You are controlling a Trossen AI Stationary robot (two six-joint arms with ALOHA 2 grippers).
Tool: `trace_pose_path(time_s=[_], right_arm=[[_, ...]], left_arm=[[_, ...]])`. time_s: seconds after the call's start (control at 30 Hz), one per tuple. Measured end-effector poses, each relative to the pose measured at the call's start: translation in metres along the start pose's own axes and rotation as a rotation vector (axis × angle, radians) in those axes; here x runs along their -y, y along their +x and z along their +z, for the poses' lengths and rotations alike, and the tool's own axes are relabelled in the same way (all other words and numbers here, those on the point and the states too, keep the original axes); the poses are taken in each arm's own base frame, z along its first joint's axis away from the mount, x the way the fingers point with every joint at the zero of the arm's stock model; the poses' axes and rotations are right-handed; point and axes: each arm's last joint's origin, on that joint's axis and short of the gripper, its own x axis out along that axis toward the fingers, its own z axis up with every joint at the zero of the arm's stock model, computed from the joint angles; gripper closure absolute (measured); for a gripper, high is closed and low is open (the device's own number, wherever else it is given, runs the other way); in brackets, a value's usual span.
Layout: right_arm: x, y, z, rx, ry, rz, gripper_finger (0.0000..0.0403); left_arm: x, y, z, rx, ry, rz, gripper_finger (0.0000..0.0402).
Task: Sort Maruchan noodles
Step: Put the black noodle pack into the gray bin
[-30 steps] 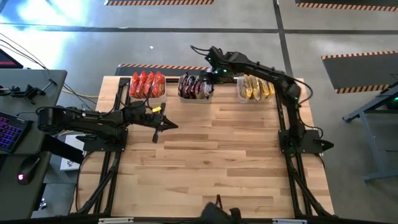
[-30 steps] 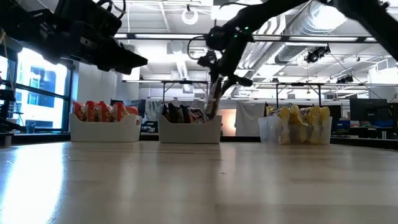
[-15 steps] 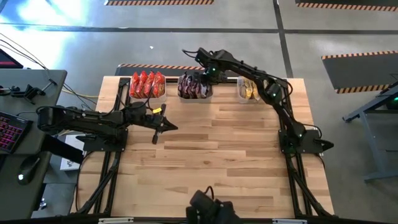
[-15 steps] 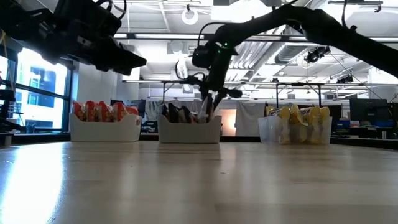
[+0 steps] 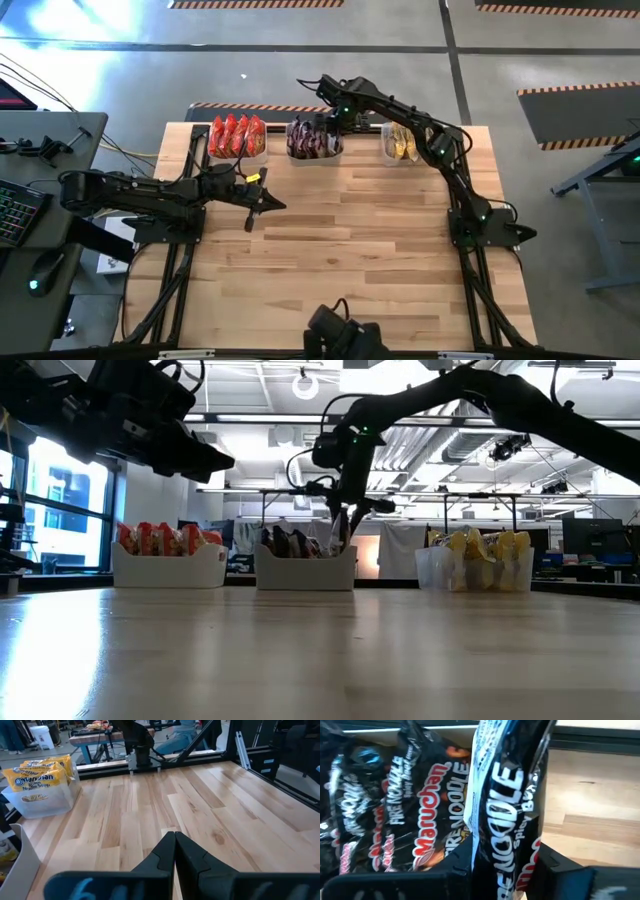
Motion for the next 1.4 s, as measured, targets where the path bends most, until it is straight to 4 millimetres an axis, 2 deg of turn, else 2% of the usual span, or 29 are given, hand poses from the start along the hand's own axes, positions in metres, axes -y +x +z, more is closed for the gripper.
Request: trace_pose_path(time_s=[0.57,0.73,1.0,1.1,1.23,1.4], right_arm=[[-0.002,0.009,0.001,0.049,-0.066,-0.039,0.0302],[-0.003,0.013,0.003,0.061,-0.092,-0.036,0.028],[-0.005,0.013,0.003,0.074,-0.101,-0.03,0.0219],[-0.005,0.012,0.003,0.059,-0.155,-0.01,0.0204],[-0.006,-0.001,0.001,0.07,-0.21,0.012,0.0202],[-0.005,-0.032,-0.001,0.151,-0.216,0.011,0.0202]], left_arm=[[0.0,0.0,0.0,-0.001,-0.002,0.0,0.0401],[0.0,0.0,0.0,-0.001,-0.002,0.0,0.0401],[0.0,0.0,0.0,-0.004,-0.004,-0.001,0.0401],[0.0,0.0,-0.001,-0.013,-0.008,-0.002,0.0401],[0.0,0.0,-0.002,-0.021,-0.011,-0.004,0.0401],[0.0,0.0,-0.002,-0.021,-0.011,-0.004,0.0401]])
